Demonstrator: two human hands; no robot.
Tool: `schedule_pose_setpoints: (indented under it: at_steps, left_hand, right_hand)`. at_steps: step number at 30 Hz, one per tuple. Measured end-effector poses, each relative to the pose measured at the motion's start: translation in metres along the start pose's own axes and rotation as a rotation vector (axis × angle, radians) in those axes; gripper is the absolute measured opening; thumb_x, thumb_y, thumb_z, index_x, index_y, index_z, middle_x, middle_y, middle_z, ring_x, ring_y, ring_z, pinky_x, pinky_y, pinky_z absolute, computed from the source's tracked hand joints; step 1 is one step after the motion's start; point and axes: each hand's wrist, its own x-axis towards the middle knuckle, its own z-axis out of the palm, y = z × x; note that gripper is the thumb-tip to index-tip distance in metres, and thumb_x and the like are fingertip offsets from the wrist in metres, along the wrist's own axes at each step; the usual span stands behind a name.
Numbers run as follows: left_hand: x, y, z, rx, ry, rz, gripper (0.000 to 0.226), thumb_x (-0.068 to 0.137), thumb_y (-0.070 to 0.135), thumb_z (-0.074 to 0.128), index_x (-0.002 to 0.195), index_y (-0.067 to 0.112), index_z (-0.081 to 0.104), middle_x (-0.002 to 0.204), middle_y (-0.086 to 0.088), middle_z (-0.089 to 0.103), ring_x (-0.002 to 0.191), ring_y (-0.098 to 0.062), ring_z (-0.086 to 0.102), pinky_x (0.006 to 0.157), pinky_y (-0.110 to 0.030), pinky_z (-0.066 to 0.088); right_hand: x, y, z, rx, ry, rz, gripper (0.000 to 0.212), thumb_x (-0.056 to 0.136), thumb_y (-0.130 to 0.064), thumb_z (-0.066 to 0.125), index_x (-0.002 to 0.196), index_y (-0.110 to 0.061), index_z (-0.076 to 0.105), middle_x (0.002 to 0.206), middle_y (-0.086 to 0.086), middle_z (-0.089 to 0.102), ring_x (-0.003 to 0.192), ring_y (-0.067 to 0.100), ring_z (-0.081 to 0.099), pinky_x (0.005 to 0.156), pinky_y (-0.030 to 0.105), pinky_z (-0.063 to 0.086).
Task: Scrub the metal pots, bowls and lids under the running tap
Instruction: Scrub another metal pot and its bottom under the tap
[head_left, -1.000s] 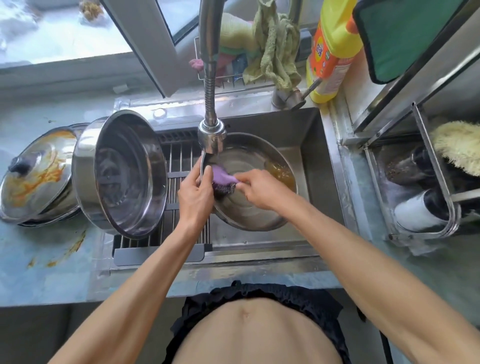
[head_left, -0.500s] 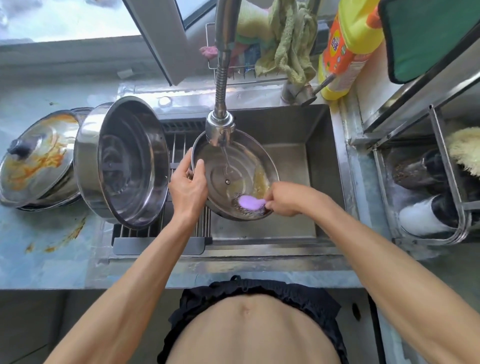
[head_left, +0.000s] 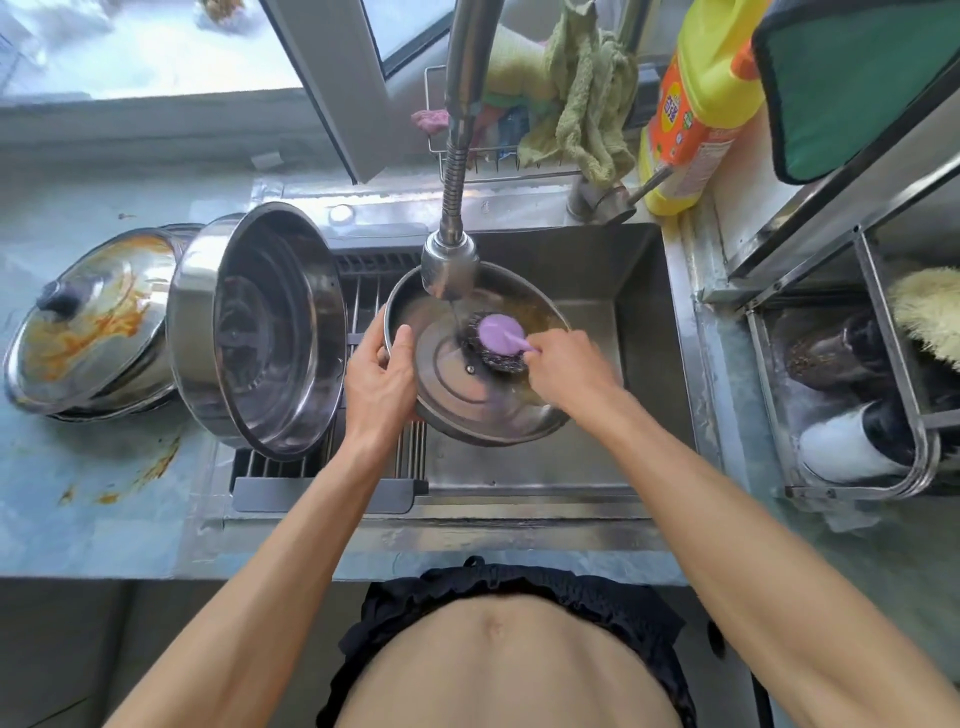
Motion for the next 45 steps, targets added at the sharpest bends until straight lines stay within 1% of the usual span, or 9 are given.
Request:
schedule_pose_setpoints:
  at_steps: [5,11,16,20,25,31,38,41,45]
  left_hand:
    - [0.006,-0.015,-0.002,-0.022,-0.032,-0.041,0.057,0.096,0.035,0.056,0.152,0.026,0.047,0.142,-0.016,0.060,0.127,-0.029,0.061,0.111,-0.053,0.047]
    - [0.002,-0.007,0.005,0.083,-0.065,0.119,0.050,0.107,0.020,0.048,0.157,0.023,0.041,0.160,0.008,0.043,0.145,0.001,0.037,0.123,-0.025,0.028]
    - [0.007,-0.001,0.021,0.201,0.013,0.290,0.044,0.108,0.024,0.048,0.152,0.024,0.048,0.152,0.008,0.053,0.138,0.003,0.045,0.113,-0.010,0.032]
    - [0.010,-0.002,0.028,0.226,0.065,0.245,0.044,0.108,0.026,0.047,0.152,0.027,0.048,0.149,0.008,0.055,0.131,0.007,0.046,0.103,-0.001,0.032]
    - [0.013,0.004,0.012,0.153,0.133,0.194,0.043,0.107,0.020,0.050,0.150,0.025,0.052,0.146,0.016,0.053,0.127,0.019,0.041,0.109,-0.004,0.031]
    - [0.025,0.016,-0.003,0.409,-0.085,0.244,0.044,0.104,0.028,0.054,0.145,0.045,0.052,0.097,0.014,0.053,0.086,-0.001,0.051,0.082,0.000,0.035]
    - [0.024,0.022,0.012,0.450,0.063,0.370,0.045,0.105,0.021,0.050,0.148,0.034,0.053,0.124,0.002,0.070,0.107,-0.016,0.064,0.091,-0.034,0.051]
    - [0.020,0.014,0.018,0.422,0.072,0.370,0.045,0.104,0.017,0.050,0.147,0.028,0.054,0.124,0.000,0.069,0.106,-0.013,0.061,0.085,-0.025,0.044]
    - [0.017,0.014,0.015,0.353,0.073,0.283,0.045,0.104,0.021,0.051,0.146,0.037,0.054,0.124,0.004,0.071,0.103,-0.011,0.064,0.085,-0.020,0.042]
  right_hand:
    - [-0.023,0.034,-0.005,0.023,0.125,0.083,0.017,0.092,-0.031,0.056,0.100,-0.017,0.062,0.094,0.011,0.062,0.081,0.036,0.056,0.065,0.033,0.041]
    - [-0.030,0.039,-0.011,-0.117,0.032,0.021,0.018,0.097,-0.019,0.043,0.107,-0.022,0.057,0.101,0.011,0.065,0.088,0.037,0.061,0.068,0.037,0.045]
    - [-0.027,0.006,0.007,-0.102,-0.244,0.040,0.031,0.089,-0.019,0.057,0.117,-0.019,0.069,0.110,0.011,0.069,0.093,0.033,0.066,0.081,0.037,0.055]
    - [-0.027,-0.021,0.015,0.114,-0.287,-0.027,0.023,0.100,-0.019,0.051,0.108,-0.020,0.072,0.079,-0.001,0.065,0.057,0.016,0.053,0.044,0.018,0.044]
    - [-0.019,-0.020,0.017,-0.086,-0.229,-0.012,0.032,0.091,-0.012,0.049,0.115,-0.019,0.070,0.112,0.009,0.070,0.095,0.031,0.067,0.084,0.038,0.056]
    - [0.003,-0.009,0.009,-0.519,-0.045,-0.080,0.043,0.097,-0.004,0.039,0.140,-0.005,0.045,0.127,0.018,0.056,0.112,0.038,0.061,0.077,0.039,0.046]
    - [-0.006,-0.031,0.017,-0.221,-0.327,-0.027,0.032,0.098,-0.016,0.046,0.123,-0.007,0.064,0.103,0.014,0.067,0.080,0.032,0.064,0.056,0.032,0.045]
    - [-0.010,-0.035,0.016,0.060,-0.429,0.047,0.030,0.101,-0.016,0.044,0.116,-0.013,0.070,0.072,0.009,0.054,0.051,0.021,0.041,0.040,0.021,0.030]
    - [-0.013,-0.023,0.014,-0.239,-0.295,-0.072,0.026,0.095,-0.014,0.049,0.114,-0.016,0.067,0.099,0.012,0.066,0.085,0.031,0.066,0.064,0.027,0.048]
